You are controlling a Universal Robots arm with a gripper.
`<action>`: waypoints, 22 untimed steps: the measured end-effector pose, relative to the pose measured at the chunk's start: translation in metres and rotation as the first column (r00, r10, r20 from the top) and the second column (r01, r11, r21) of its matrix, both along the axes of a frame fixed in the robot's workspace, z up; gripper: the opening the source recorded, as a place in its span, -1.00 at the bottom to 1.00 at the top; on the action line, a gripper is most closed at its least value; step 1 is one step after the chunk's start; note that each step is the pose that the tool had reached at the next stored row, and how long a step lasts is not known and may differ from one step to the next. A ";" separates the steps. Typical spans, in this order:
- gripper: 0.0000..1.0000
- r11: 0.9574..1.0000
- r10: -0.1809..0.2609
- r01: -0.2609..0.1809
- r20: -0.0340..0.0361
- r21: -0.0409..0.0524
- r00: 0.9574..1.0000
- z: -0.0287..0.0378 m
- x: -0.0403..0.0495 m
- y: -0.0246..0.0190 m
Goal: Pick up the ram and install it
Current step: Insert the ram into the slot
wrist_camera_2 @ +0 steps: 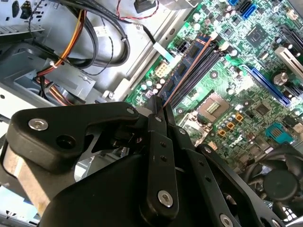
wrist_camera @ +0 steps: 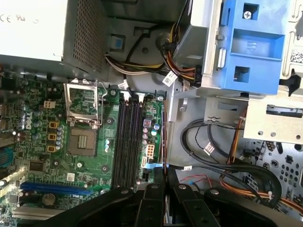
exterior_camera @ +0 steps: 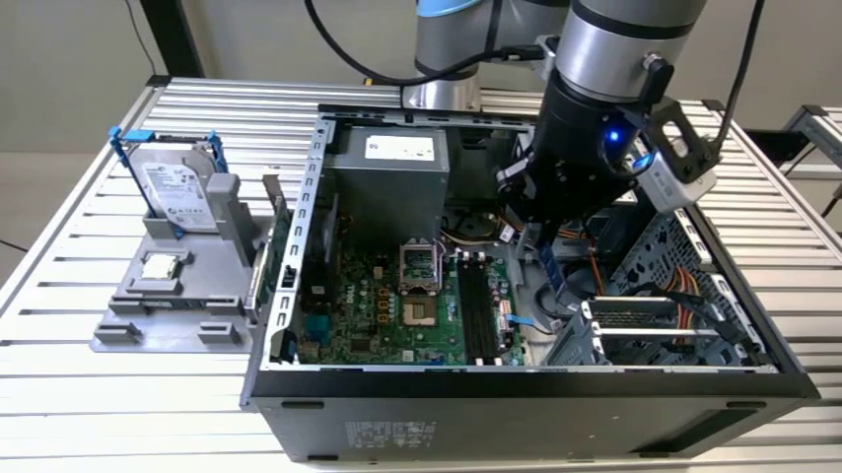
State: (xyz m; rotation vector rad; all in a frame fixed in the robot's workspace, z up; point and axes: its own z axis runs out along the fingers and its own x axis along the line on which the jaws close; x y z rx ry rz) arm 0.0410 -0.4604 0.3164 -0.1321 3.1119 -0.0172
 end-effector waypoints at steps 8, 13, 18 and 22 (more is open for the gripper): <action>-1.00 1.000 0.000 0.000 0.000 -0.001 1.000 -0.0052 0.0000 0.0002; -1.00 1.000 -0.001 0.001 0.000 -0.001 1.000 -0.0089 0.0000 0.0006; -1.00 1.000 -0.006 0.006 0.000 -0.001 1.000 -0.0104 0.0000 0.0007; -1.00 1.000 -0.007 0.007 0.000 -0.001 1.000 -0.0113 -0.0009 0.0011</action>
